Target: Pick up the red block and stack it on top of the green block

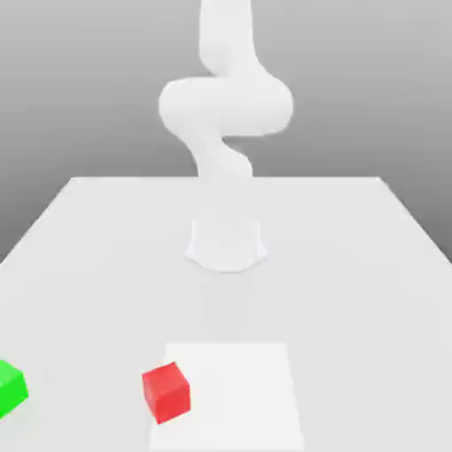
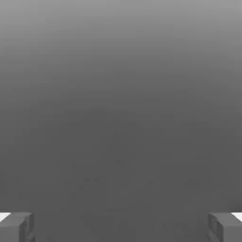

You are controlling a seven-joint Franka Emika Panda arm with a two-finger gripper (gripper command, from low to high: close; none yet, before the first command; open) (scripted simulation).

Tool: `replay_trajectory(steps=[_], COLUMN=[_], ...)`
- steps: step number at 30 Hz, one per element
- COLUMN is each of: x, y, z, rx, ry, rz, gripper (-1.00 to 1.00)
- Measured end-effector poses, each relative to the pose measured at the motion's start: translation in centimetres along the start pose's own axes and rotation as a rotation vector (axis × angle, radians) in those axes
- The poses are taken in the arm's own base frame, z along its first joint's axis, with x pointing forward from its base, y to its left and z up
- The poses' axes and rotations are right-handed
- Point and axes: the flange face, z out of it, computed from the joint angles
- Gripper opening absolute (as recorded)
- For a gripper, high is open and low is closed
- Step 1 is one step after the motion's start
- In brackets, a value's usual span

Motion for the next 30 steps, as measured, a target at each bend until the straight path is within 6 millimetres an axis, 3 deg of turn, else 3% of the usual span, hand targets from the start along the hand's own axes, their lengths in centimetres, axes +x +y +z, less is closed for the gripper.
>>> replay_trajectory(steps=[7, 14, 18, 22, 28, 29, 30], x=[-1.1, -5.6, -9.0, -12.8, -16.5, -16.9, -16.9], y=[4.7, 11.9, 17.0, 22.6, 26.6, 26.9, 26.9], z=[15.1, 27.3, 32.6, 36.5, 41.6, 42.1, 42.1], rx=[-0.11, -0.219, -0.286, -0.356, -0.372, -0.372, -0.372], ry=[-0.201, -0.389, -0.492, -0.596, -0.623, -0.624, -0.624], rz=[-0.138, -0.274, -0.351, -0.433, -0.46, -0.459, -0.459], gripper=[0.0, 0.0, 0.0, 0.0, 0.0, -1.0, -1.0])
